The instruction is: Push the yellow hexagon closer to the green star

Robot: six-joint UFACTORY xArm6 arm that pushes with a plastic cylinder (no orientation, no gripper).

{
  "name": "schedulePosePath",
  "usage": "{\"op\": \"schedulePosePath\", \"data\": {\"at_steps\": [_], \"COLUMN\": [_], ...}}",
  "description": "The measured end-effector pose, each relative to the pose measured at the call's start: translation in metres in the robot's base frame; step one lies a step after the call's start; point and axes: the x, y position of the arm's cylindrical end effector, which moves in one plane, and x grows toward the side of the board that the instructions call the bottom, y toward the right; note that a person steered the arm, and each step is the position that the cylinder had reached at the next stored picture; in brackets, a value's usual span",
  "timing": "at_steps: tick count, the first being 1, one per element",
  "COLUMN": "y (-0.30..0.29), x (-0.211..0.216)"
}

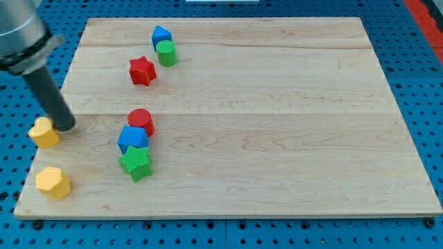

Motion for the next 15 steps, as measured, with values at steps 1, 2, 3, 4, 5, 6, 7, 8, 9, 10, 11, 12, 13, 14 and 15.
{"op": "schedulePosePath", "data": {"at_steps": [1, 2, 3, 4, 5, 6, 7, 8, 9, 10, 11, 12, 13, 14, 15], "y": [0.013, 0.033, 0.018, -0.039, -0.031, 0.016, 0.016, 0.021, 0.052, 0.055, 0.058, 0.042, 0.010, 0.017, 0.038], "x": [0.042, 0.059, 0.061, 0.081, 0.099, 0.105, 0.118, 0.143, 0.142, 0.129, 0.123, 0.142, 0.140, 0.125, 0.110]}}
